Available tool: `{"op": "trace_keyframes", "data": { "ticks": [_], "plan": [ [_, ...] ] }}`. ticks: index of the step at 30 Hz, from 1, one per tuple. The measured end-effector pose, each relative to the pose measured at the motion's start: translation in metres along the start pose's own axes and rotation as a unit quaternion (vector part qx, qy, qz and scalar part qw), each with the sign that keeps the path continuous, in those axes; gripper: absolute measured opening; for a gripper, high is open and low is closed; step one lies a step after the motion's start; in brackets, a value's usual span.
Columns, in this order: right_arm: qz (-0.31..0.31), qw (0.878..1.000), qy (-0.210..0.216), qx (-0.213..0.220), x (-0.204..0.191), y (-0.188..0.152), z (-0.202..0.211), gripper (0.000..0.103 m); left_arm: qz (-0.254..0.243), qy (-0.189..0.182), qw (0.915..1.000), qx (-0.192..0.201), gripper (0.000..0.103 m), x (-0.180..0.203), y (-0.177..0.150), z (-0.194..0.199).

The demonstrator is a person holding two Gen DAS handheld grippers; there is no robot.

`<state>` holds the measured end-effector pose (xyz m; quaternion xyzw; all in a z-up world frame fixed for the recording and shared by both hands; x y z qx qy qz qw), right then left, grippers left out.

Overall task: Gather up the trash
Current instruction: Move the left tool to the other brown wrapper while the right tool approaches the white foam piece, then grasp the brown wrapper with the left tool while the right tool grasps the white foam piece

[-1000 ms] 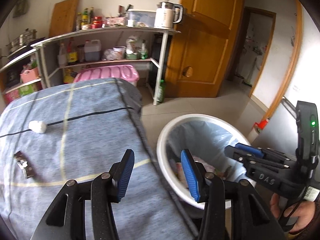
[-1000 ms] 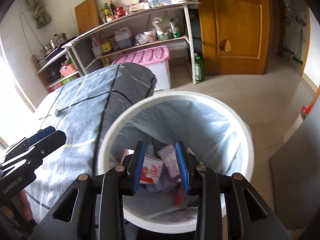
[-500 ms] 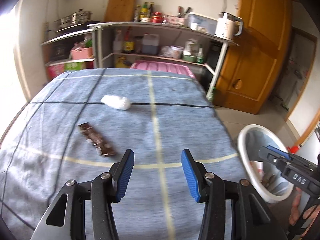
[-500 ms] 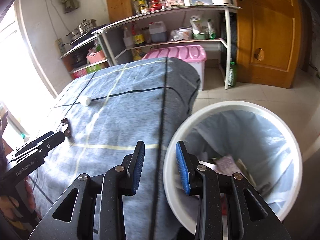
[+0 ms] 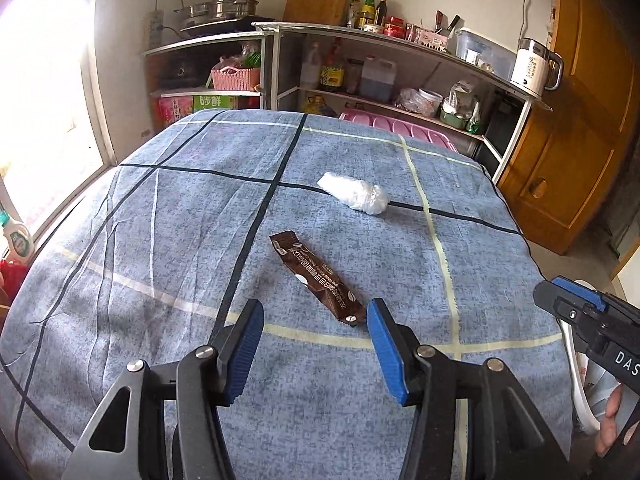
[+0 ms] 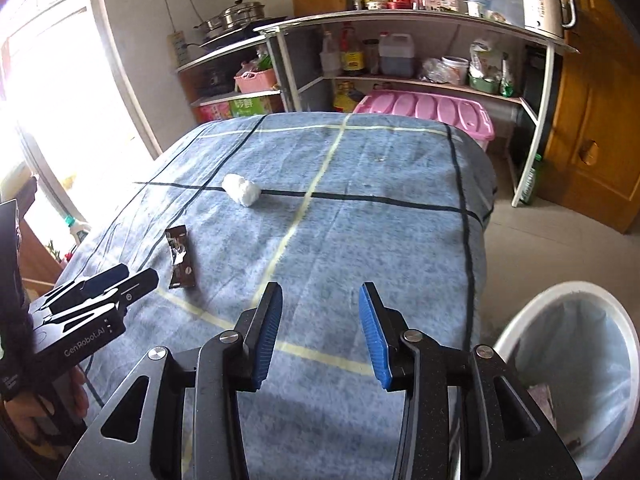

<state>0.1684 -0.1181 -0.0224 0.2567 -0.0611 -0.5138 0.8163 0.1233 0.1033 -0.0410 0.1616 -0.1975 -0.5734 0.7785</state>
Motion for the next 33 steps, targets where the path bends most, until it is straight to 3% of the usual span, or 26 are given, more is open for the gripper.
{"op": "trace_keyframes", "data": {
  "ticks": [9, 16, 26, 33],
  "plan": [
    [0.07, 0.997, 0.015, -0.013, -0.028, 0.056, -0.051, 0.041, 0.022, -0.002, 0.9994, -0.025, 0.054, -0.011, 0.02, -0.028],
    [0.075, 0.995, 0.063, -0.028, -0.034, 0.09, -0.088, 0.044, 0.027, -0.008, 0.999, -0.034, 0.054, -0.017, 0.023, -0.042],
    [0.123, 0.987, 0.093, -0.038, -0.066, 0.123, -0.119, 0.047, 0.023, -0.008, 0.999, -0.037, 0.058, -0.021, 0.032, -0.05],
    [0.133, 0.986, 0.085, -0.061, -0.073, 0.127, -0.14, 0.047, 0.033, -0.021, 0.9988, -0.031, 0.058, -0.026, 0.036, -0.052]
  ]
}}
Point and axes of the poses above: each gripper's, at about its wrist camera, not at the fingertips, and z roughly against the way its jaws point, x to its right, y to its top, the point moved 2 cm from there along -z, roughly the way its jaws point, and after that the axes turned 13 degrees about -x, right-handed, at the moved point
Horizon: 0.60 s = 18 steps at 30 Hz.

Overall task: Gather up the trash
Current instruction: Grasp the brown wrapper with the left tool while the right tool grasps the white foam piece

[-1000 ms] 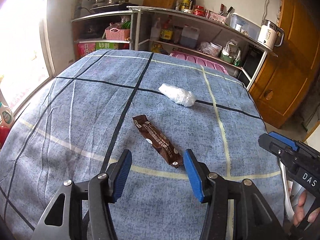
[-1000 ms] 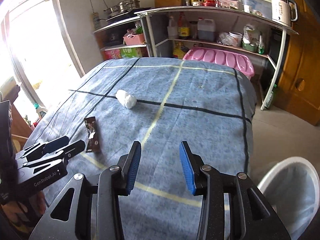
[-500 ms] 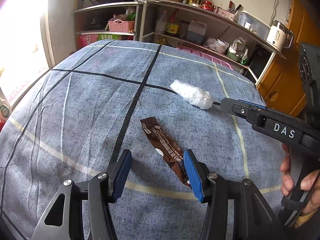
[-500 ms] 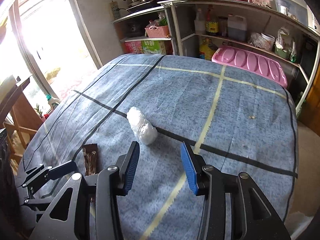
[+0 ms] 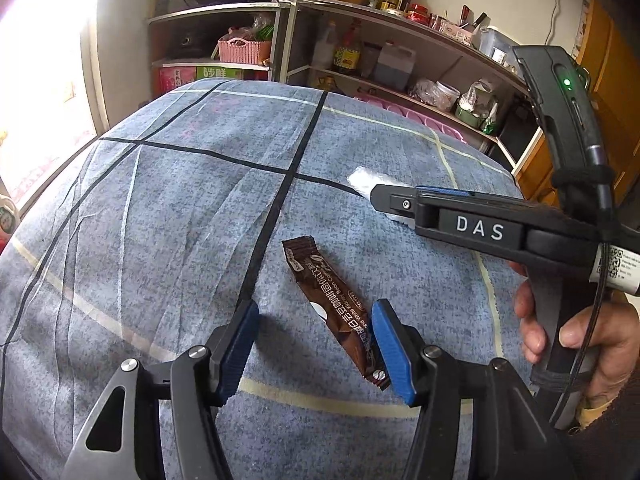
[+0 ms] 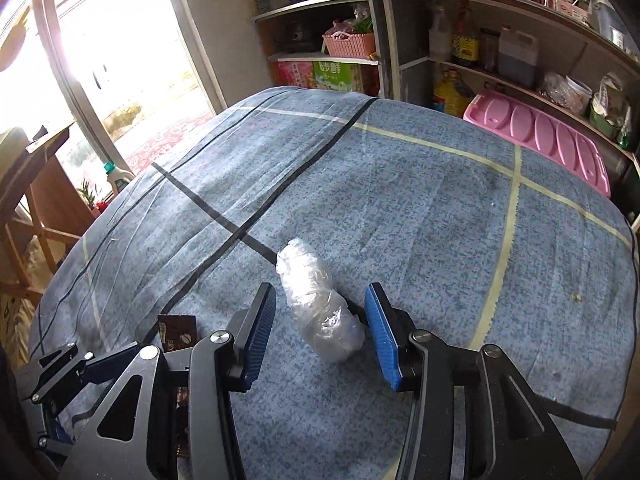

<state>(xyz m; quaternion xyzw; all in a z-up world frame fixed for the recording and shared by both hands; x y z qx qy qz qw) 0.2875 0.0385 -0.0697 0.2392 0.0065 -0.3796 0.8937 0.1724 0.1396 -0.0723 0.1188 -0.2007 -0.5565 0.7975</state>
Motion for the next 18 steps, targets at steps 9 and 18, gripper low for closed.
{"op": "trace_keyframes", "data": {
  "ticks": [9, 18],
  "plan": [
    [0.0, 1.0, -0.001, 0.0, -0.0002, -0.0042, -0.0005, 0.036, 0.005, 0.014, 0.9999, 0.005, 0.046, -0.0016, -0.0001, -0.0005],
    [-0.006, 1.0, -0.003, 0.002, -0.0001, -0.0109, 0.0027, 0.029, 0.009, 0.012, 0.9999, 0.003, 0.021, -0.0064, -0.0008, 0.0017]
  ]
}}
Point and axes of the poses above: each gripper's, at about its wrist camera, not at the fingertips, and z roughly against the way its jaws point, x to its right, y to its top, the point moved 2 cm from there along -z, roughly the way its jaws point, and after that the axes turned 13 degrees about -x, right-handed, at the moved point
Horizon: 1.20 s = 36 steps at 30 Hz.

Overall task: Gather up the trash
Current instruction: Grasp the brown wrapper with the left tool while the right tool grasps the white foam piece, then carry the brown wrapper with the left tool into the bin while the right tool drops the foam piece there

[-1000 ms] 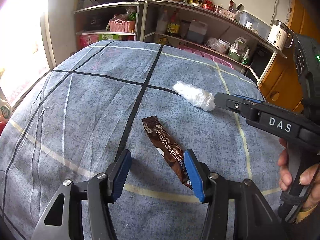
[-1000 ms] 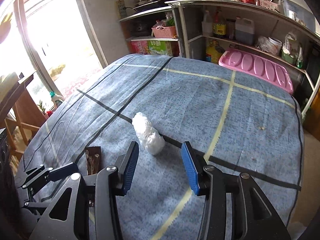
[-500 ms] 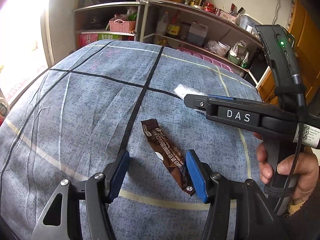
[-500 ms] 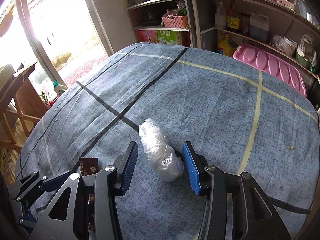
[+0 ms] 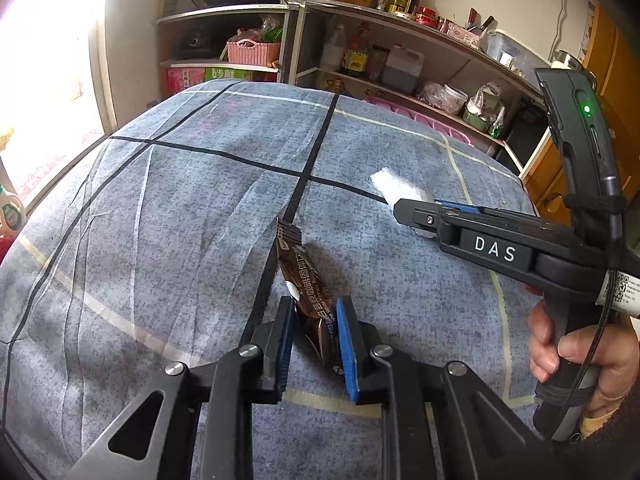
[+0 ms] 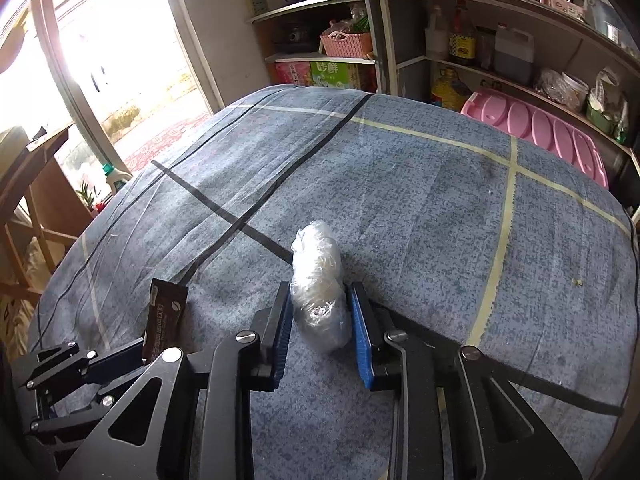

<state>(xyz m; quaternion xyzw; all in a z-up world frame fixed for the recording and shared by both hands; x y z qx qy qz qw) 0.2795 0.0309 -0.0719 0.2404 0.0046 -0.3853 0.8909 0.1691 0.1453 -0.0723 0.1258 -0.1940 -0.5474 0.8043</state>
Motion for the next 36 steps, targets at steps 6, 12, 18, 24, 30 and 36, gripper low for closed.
{"op": "trace_keyframes", "data": {
  "ticks": [6, 12, 18, 24, 30, 36],
  "plan": [
    [-0.008, 1.0, 0.003, 0.001, 0.0, -0.006, 0.005, 0.028, 0.005, -0.006, 1.0, -0.002, 0.018, -0.003, -0.002, 0.002],
    [-0.023, 1.0, 0.004, 0.007, 0.002, -0.015, 0.015, 0.028, 0.004, -0.009, 0.9999, 0.0, 0.018, -0.003, -0.007, 0.009],
    [-0.035, 0.999, 0.006, 0.022, -0.002, -0.035, 0.037, 0.028, -0.006, -0.016, 0.9998, 0.01, 0.018, 0.001, -0.014, 0.022],
    [-0.05, 0.998, -0.001, 0.04, -0.005, -0.058, 0.064, 0.028, -0.022, -0.021, 0.9992, 0.025, 0.018, 0.011, -0.023, 0.042],
    [-0.059, 0.997, -0.011, 0.057, -0.009, -0.084, 0.089, 0.028, -0.042, -0.03, 0.9979, 0.039, 0.018, 0.025, -0.033, 0.063],
    [-0.087, 0.993, -0.028, 0.073, 0.0, -0.11, 0.116, 0.028, -0.068, -0.04, 0.9957, 0.047, 0.018, 0.046, -0.046, 0.078]
  ]
}}
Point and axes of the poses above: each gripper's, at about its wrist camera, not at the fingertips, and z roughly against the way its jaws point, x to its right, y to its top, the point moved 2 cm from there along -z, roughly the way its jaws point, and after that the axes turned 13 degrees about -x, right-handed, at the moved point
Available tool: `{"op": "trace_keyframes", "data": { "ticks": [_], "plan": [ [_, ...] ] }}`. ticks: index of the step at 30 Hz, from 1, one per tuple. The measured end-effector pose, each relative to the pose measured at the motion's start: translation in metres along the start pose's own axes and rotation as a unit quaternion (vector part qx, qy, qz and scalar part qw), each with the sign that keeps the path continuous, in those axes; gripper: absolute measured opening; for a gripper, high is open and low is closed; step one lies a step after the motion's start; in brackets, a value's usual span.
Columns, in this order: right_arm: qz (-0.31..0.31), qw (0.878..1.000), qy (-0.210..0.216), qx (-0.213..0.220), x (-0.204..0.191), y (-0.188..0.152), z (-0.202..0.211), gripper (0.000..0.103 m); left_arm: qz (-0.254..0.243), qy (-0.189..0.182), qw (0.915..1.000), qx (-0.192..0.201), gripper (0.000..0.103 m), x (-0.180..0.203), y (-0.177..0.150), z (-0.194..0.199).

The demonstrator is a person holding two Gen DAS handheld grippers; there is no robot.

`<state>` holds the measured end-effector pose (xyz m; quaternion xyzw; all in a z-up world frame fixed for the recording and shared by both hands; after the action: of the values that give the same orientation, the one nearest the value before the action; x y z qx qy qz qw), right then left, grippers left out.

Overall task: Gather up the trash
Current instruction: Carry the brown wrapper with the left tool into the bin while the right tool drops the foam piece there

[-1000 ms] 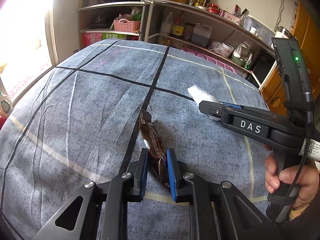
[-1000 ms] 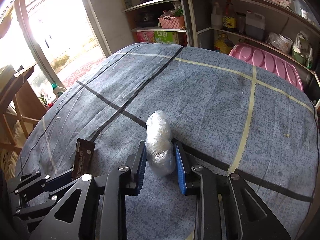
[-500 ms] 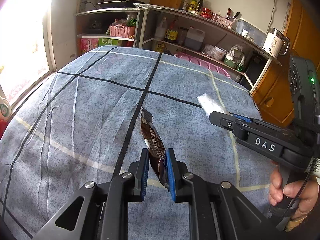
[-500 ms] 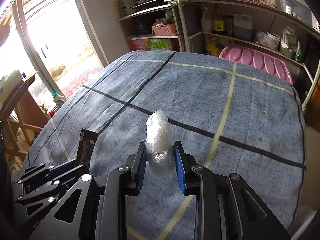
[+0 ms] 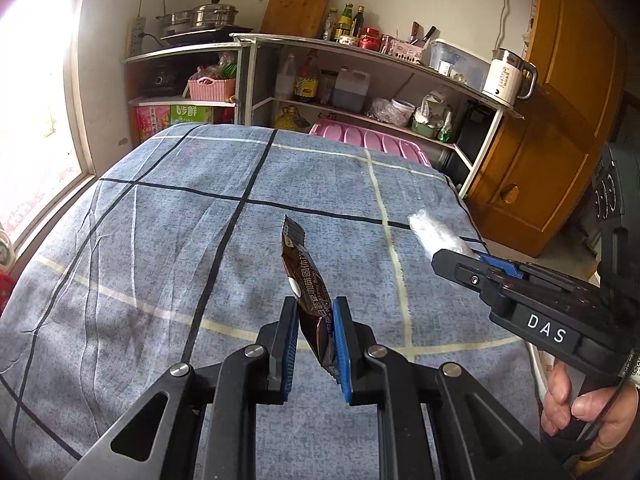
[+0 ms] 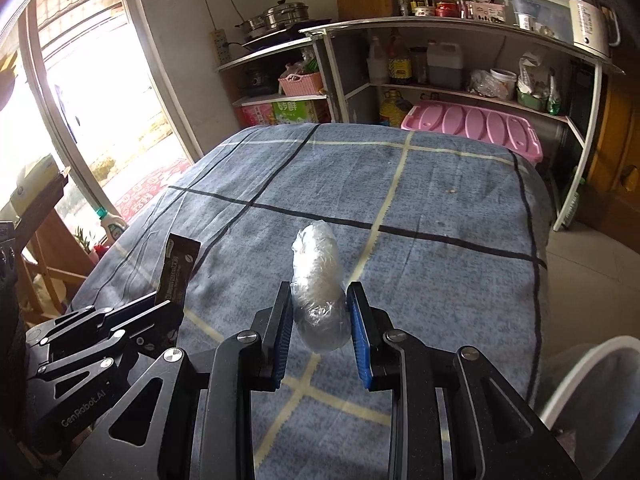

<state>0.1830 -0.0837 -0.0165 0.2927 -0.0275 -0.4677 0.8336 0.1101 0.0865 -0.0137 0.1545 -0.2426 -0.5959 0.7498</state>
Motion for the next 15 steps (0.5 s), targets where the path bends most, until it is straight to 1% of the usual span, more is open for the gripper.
{"op": "trace_keyframes", "data": {
  "ticks": [5, 8, 15],
  "plan": [
    [-0.022, 0.999, -0.017, 0.02, 0.011, -0.023, 0.027, 0.028, -0.026, -0.009, 0.9996, 0.004, 0.018, 0.022, -0.005, 0.006],
    [-0.032, 0.998, -0.035, 0.032, 0.018, -0.034, 0.041, 0.028, -0.042, -0.017, 0.999, 0.004, 0.018, 0.036, -0.009, 0.008],
    [-0.071, 0.995, -0.052, 0.055, 0.034, -0.058, 0.07, 0.028, -0.075, -0.024, 0.9968, 0.013, 0.018, 0.065, -0.012, 0.014]
  ]
}}
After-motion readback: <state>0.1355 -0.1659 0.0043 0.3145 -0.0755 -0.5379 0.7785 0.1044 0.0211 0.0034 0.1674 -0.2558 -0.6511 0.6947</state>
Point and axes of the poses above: each gripper's, at about its wrist camera, not at the fingertips, and z roughly against the way its jaws point, x to its right, y to its top, the point moved 2 cm from there along -z, roughly the way its jaws point, and after that the axes turned 13 degrees about -x, right-handed, at the moved point
